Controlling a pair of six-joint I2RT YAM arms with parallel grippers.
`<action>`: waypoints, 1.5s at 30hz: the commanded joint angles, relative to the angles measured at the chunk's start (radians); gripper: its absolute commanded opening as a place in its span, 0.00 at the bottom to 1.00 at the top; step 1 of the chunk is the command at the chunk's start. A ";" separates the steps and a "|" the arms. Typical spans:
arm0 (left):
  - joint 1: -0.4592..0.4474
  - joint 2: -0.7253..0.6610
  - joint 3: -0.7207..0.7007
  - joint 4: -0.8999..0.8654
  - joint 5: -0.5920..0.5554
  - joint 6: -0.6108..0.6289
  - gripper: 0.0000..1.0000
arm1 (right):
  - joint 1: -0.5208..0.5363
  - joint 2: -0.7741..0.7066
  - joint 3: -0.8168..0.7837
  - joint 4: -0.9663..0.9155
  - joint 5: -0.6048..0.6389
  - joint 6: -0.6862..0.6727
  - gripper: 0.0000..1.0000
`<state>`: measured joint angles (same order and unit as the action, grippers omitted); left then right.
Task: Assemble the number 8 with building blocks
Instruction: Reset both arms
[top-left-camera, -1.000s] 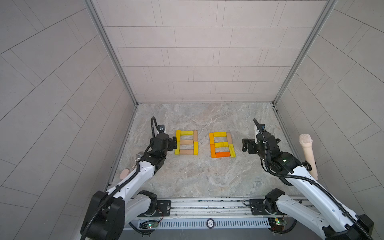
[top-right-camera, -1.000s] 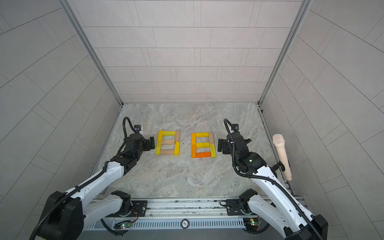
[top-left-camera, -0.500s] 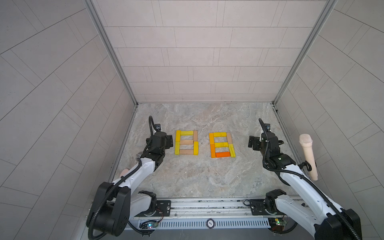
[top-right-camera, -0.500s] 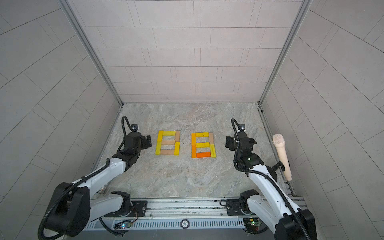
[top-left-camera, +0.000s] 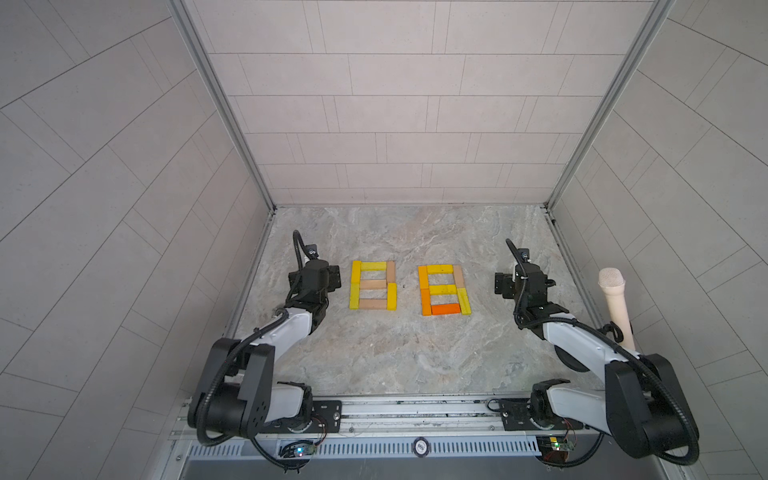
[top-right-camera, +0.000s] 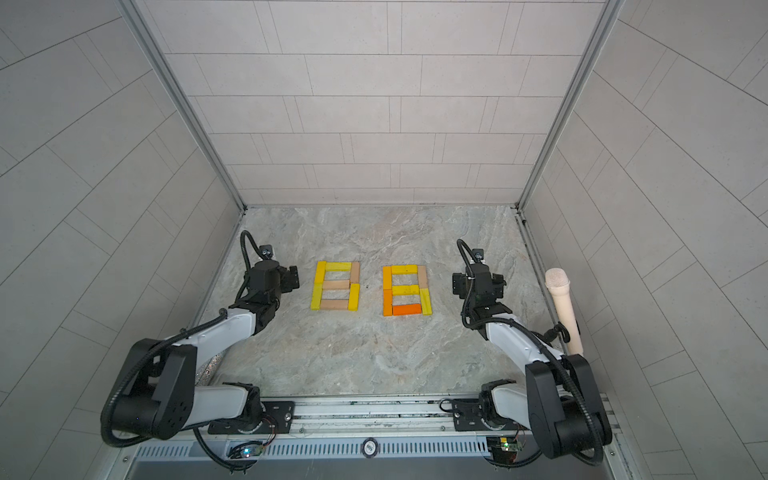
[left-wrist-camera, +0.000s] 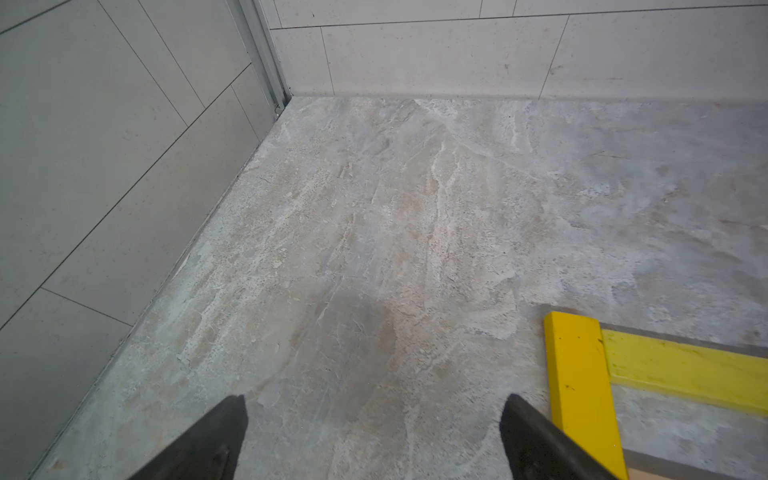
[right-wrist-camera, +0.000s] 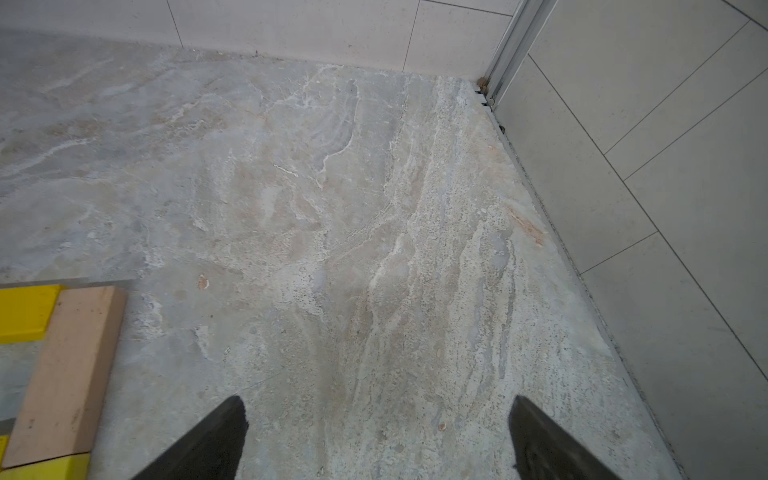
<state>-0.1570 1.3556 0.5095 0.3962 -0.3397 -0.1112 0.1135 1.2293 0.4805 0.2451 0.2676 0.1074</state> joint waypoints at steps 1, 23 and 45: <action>0.006 0.053 -0.031 0.154 -0.003 0.025 1.00 | -0.022 0.019 -0.018 0.138 0.024 -0.040 1.00; 0.119 0.226 -0.117 0.524 0.189 0.102 1.00 | -0.043 0.275 -0.073 0.519 -0.043 -0.057 1.00; 0.142 0.231 -0.107 0.508 0.225 0.093 1.00 | -0.059 0.255 -0.146 0.628 -0.118 -0.071 1.00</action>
<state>-0.0193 1.5826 0.3878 0.9028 -0.0834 -0.0097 0.0597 1.5066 0.3779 0.7815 0.2020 0.0689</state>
